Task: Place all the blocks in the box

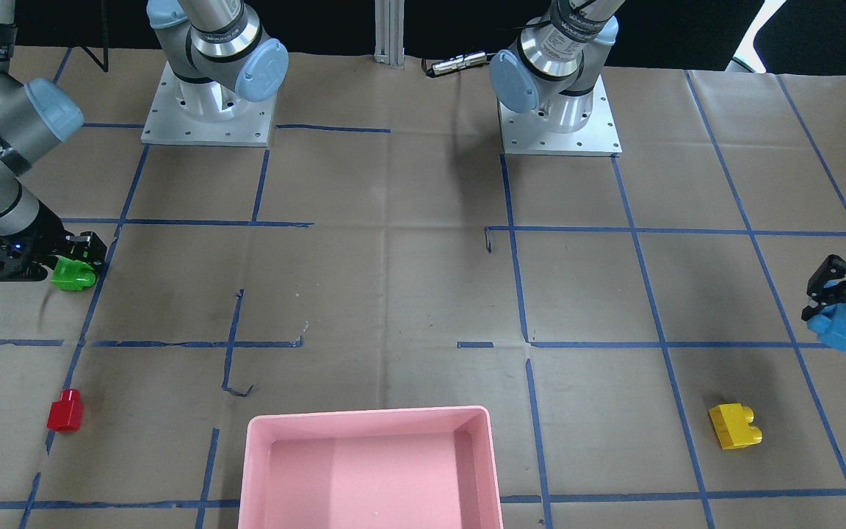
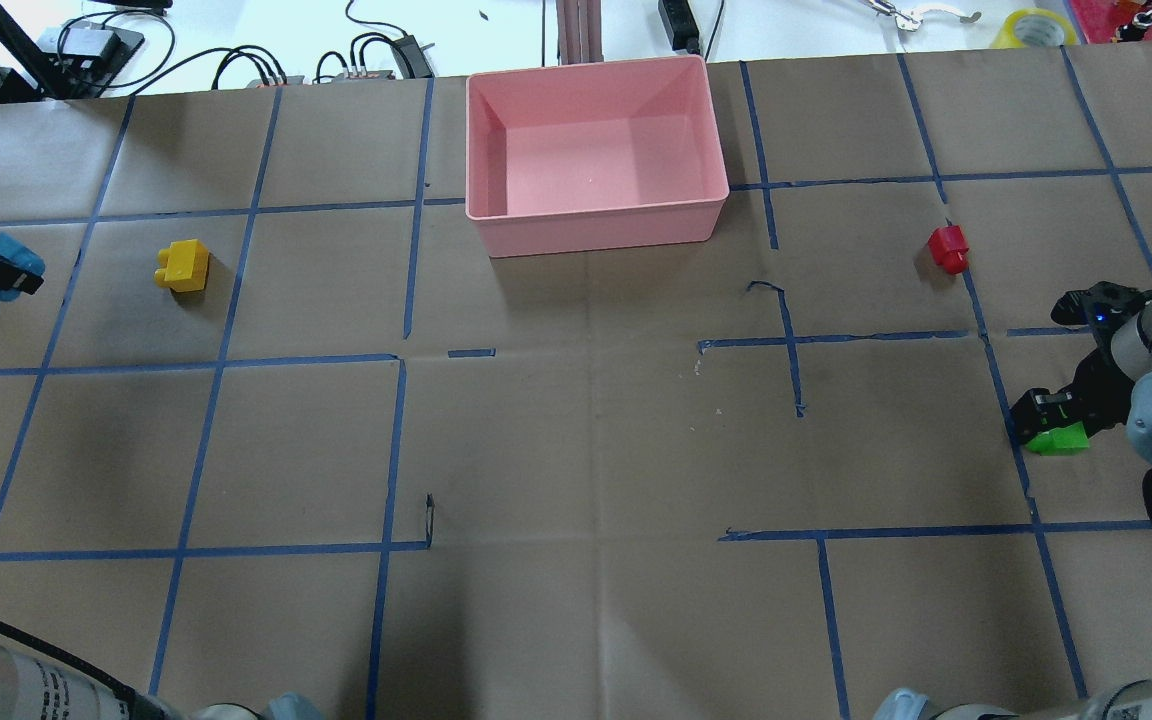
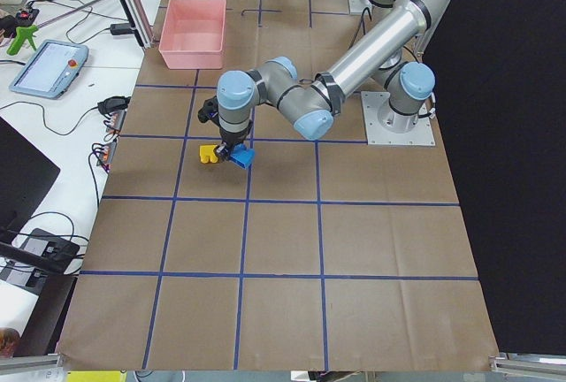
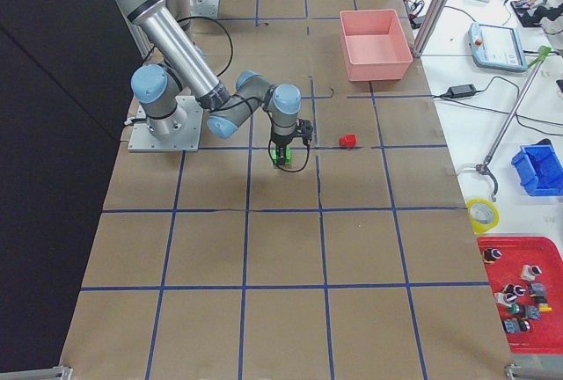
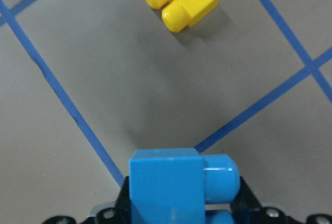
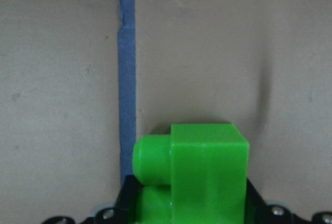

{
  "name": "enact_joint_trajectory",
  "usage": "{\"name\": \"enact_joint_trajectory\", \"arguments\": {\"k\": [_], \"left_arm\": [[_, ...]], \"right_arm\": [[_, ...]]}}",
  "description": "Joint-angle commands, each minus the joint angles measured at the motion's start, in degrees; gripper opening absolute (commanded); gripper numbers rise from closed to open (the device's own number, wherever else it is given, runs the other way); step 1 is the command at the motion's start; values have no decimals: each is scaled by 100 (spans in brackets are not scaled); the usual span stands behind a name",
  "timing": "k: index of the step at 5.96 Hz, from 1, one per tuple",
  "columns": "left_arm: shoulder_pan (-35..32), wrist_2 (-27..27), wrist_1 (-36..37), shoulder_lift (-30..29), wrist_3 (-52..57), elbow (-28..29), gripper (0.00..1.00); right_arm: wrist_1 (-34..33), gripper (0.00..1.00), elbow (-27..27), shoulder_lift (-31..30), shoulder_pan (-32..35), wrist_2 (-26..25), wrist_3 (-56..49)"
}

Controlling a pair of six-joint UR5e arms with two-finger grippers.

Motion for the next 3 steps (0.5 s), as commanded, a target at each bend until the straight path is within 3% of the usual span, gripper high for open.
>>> {"name": "enact_joint_trajectory", "arguments": {"k": [1,3], "left_arm": [[-1011,18,-144,-63,-1565,468,16],[-1960,27,-171,-159,-3533,915,16]], "right_arm": [[-8,46,-42,-23,0,6,24],[9,32,-181,-58,35,23,85]]}}
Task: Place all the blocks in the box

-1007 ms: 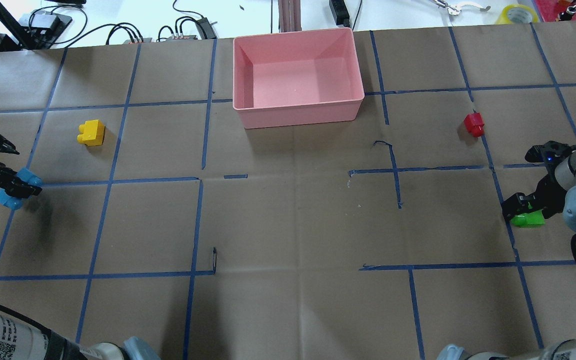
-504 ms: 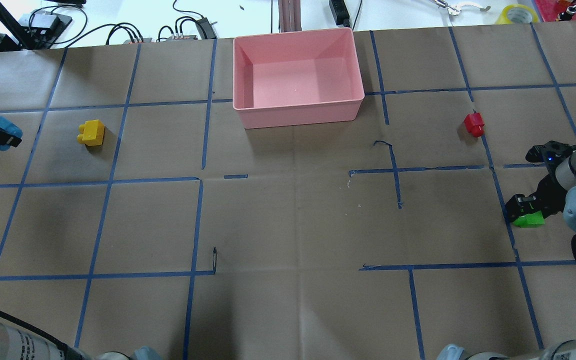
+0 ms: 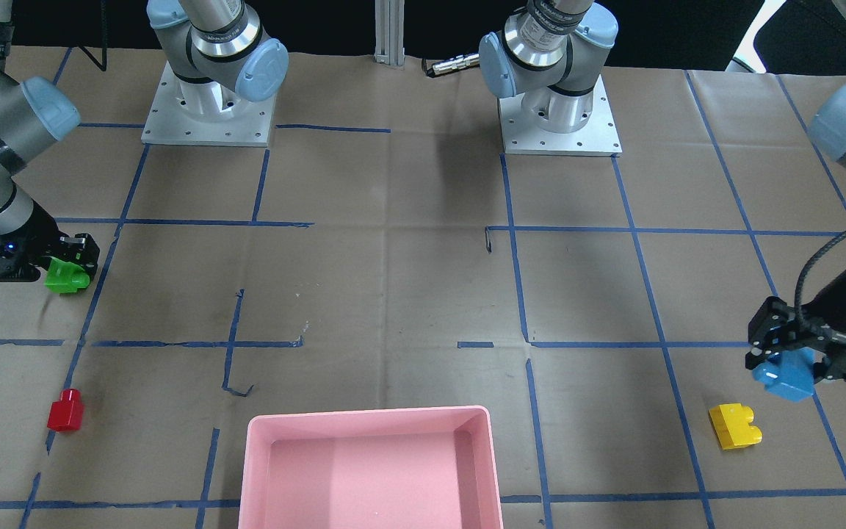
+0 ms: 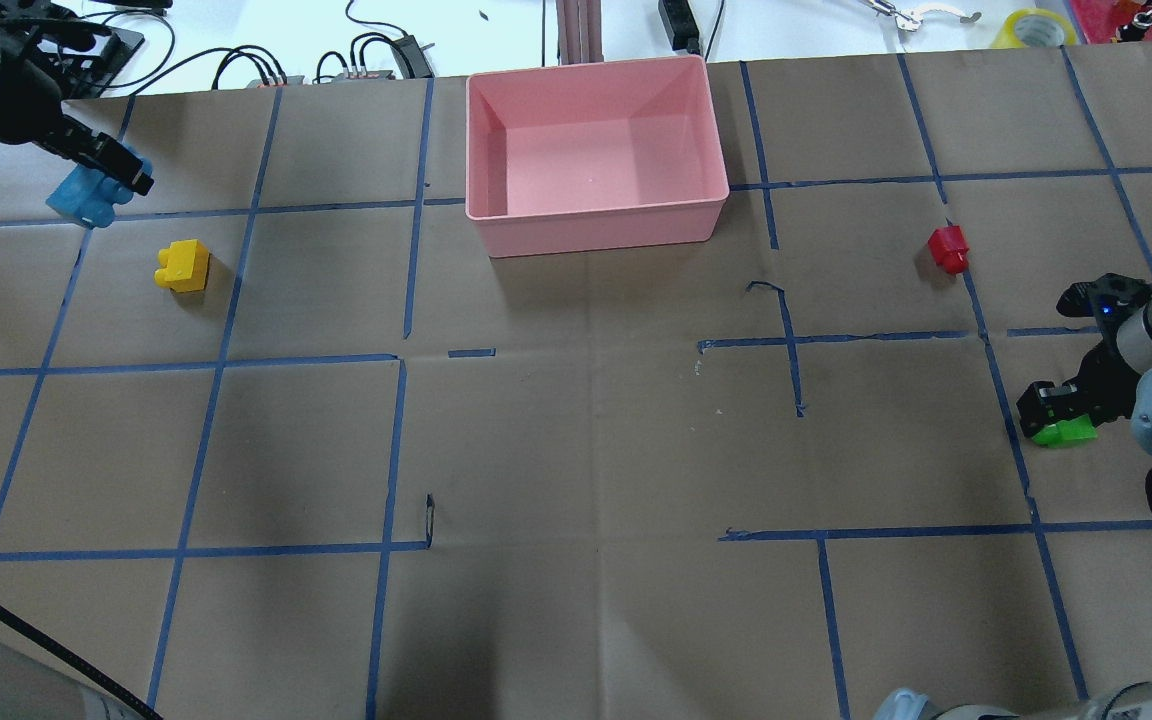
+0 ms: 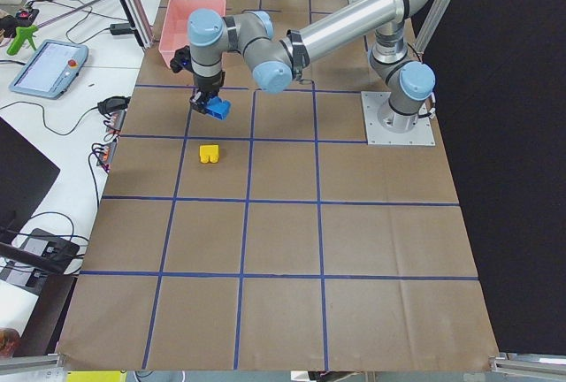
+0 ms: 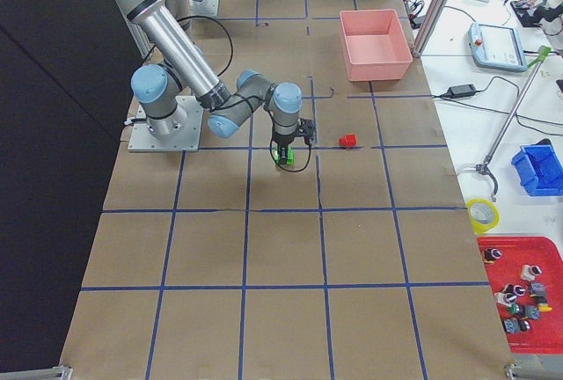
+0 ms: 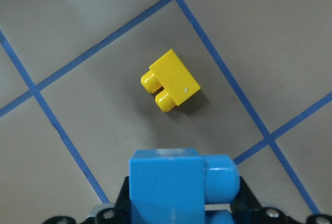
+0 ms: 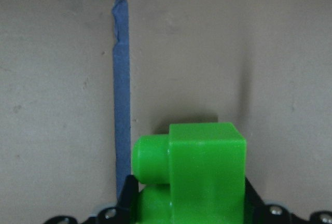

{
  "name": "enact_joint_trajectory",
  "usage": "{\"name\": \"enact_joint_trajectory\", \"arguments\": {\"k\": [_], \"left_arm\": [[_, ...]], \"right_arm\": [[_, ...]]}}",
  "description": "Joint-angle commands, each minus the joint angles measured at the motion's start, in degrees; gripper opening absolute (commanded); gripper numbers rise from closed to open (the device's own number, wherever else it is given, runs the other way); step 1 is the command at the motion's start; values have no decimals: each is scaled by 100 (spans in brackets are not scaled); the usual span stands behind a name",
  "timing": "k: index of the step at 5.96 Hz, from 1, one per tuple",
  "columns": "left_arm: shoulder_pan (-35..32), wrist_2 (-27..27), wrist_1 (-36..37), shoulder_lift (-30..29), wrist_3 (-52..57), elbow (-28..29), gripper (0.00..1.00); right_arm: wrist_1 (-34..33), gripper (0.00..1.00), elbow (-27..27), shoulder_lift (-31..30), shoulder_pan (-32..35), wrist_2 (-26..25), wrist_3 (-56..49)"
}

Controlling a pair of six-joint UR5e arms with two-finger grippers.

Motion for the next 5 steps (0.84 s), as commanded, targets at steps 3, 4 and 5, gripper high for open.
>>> {"name": "enact_joint_trajectory", "arguments": {"k": [3,4,5], "left_arm": [[-2302,-2,-21,-695,-4730,1249,16],[-2725,-11,-12,-1211,-5594,1836,16],[-3025,7,22,-1747,-6133,2390,16]], "right_arm": [[387,8,-746,-350,194,70,123],[625,7,-1141,-368,334,305,141],[645,6,-1667,-360,571,429,315]]}}
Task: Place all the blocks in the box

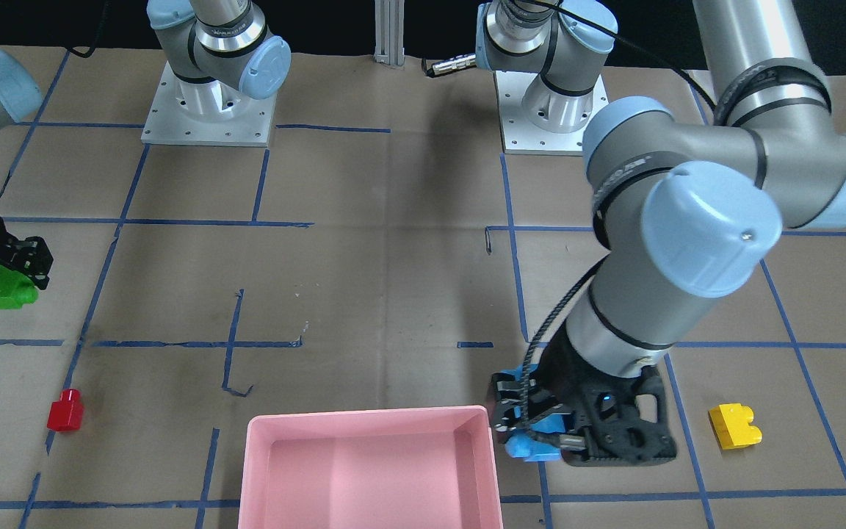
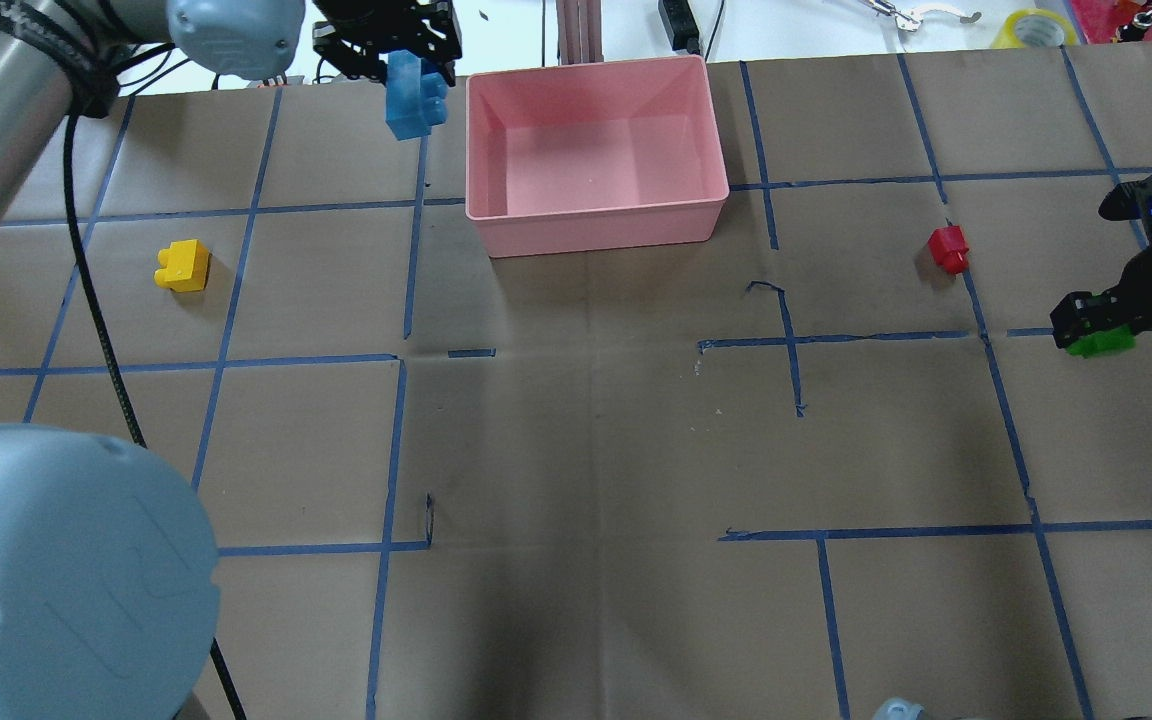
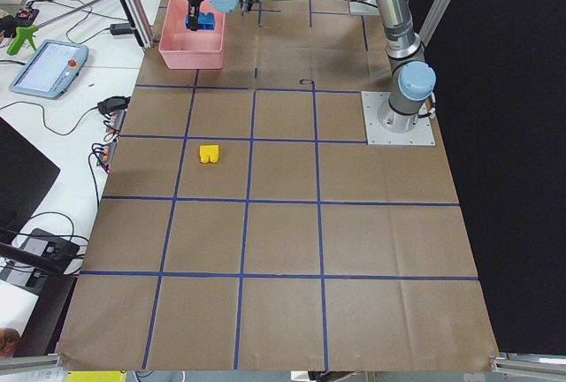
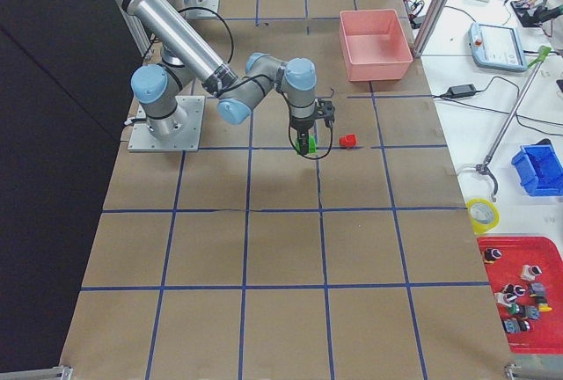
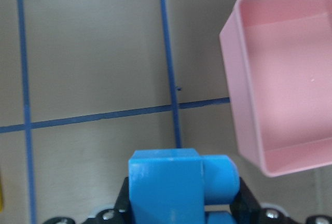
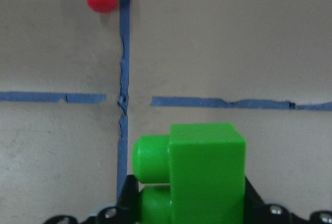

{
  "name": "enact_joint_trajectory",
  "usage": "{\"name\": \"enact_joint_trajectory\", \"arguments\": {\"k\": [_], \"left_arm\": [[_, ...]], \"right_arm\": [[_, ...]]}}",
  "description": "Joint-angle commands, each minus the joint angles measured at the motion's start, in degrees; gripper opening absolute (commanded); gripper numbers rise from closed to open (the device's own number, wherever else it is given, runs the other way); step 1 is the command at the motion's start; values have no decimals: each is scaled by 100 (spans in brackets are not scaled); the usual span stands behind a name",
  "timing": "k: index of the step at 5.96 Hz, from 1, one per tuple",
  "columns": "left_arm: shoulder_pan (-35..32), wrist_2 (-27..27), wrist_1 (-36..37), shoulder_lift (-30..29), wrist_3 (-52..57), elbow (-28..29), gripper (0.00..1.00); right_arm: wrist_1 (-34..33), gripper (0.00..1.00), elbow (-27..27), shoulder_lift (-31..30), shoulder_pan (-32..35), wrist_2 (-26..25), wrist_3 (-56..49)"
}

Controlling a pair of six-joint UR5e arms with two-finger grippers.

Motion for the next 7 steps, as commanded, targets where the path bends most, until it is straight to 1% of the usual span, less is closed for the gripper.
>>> {"name": "enact_joint_trajectory", "arguments": {"k": [1,2,3,4,5,6,7], "left_arm": [[-464,167,70,-1014,-841,970,16],[-517,220,331,-1385,-861,1061,16],[-588,421,516,-1528,-861,1071,20],[-606,728,518,-1529,-852,1045,75],[-588,731,475,-1425,-835,1036,99],[-562,731,309,-1250,-800,1105,99],[-362,713,-128,-848,-713,1080,99]], "right_arm": [[99,6,-838,12,391,155,276],[99,6,-1051,38,506,164,277],[99,6,-1227,56,611,608,417],[273,6,-1542,160,699,1065,1010],[657,6,-2050,353,1039,1113,1311],[800,6,-2490,685,1417,1139,1410],[793,6,-2834,1037,1786,1435,1576]]}}
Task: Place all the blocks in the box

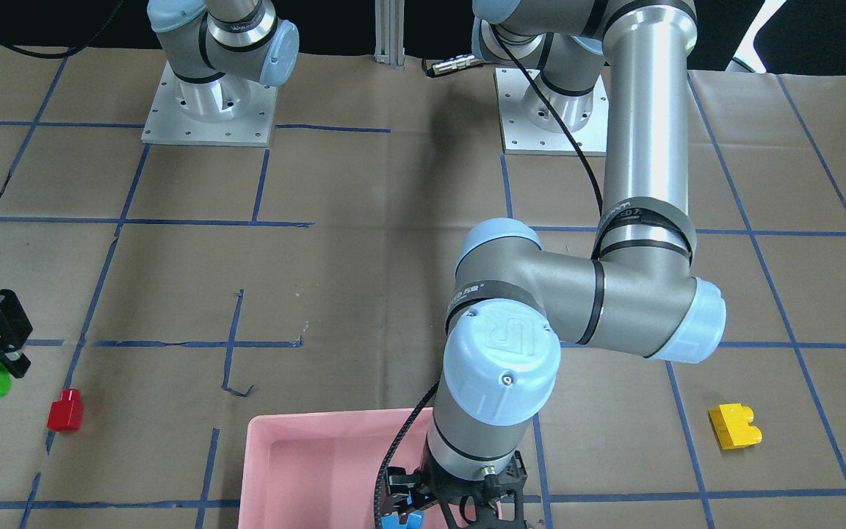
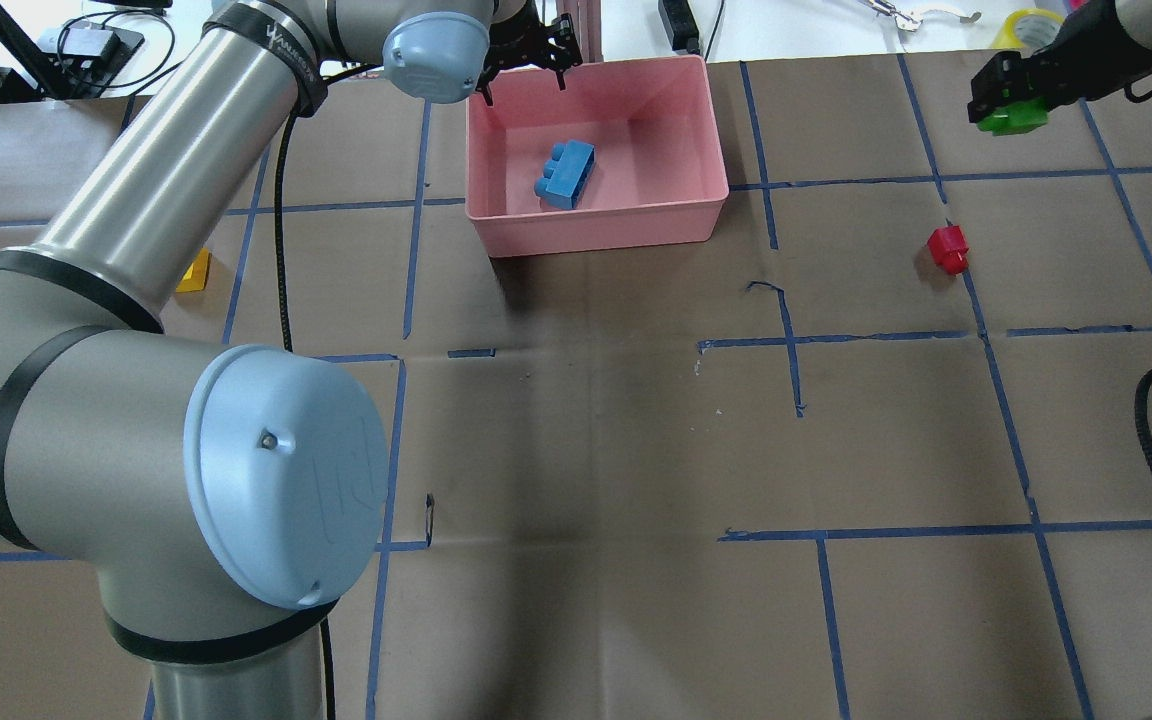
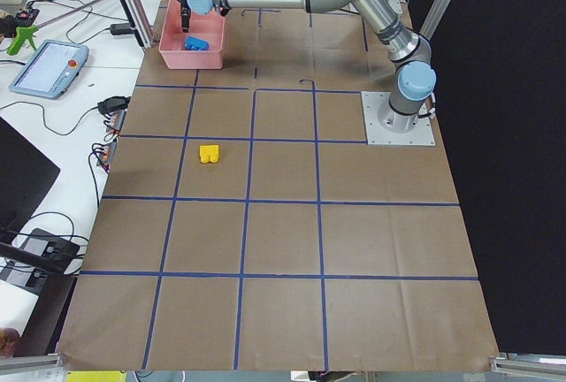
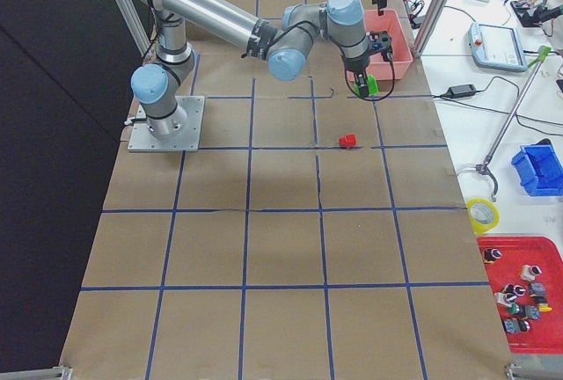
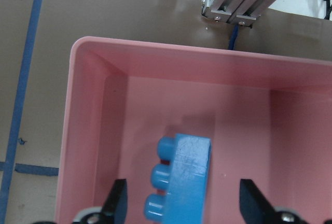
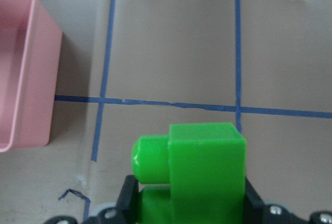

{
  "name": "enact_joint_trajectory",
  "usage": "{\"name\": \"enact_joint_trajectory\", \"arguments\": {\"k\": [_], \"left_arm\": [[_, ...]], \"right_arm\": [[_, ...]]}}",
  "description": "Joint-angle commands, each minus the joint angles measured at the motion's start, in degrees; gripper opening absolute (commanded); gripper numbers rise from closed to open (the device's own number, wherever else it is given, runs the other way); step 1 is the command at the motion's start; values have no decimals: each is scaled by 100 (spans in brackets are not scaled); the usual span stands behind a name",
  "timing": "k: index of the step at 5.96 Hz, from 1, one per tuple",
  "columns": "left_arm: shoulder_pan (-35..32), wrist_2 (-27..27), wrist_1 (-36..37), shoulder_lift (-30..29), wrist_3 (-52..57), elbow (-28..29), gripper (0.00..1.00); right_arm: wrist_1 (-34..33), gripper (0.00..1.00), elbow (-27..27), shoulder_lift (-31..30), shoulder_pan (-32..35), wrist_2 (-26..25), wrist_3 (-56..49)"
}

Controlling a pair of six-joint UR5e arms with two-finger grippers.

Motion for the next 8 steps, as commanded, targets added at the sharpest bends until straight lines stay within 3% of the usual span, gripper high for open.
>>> {"name": "enact_joint_trajectory", "arguments": {"k": [1,2,4,5,6,7,8], "left_arm": [[581,-50,-796,730,635,-54,99],[1020,-42,-1192,1004,1207,-132,99],[1995,-77,-1223,1130,1947,-439,99],[2505,-86,-1205,1086,2273,-571,99],[2928,-181,-1179,1077,2746,-625,99],[3332,-182,-1153,1025,2890,-625,99],[3510,-165,-1144,989,3204,-695,99]], "right_arm": [[37,6,-557,525,842,519,967],[-33,6,-767,831,1343,626,1619],[-34,7,-2107,1865,2197,610,2833],[-42,8,-2514,2359,2549,627,3378],[-42,12,-2597,2477,2674,627,3540],[-42,77,-2606,2460,2684,619,3524],[-42,99,-2598,2460,2675,610,3498]]}}
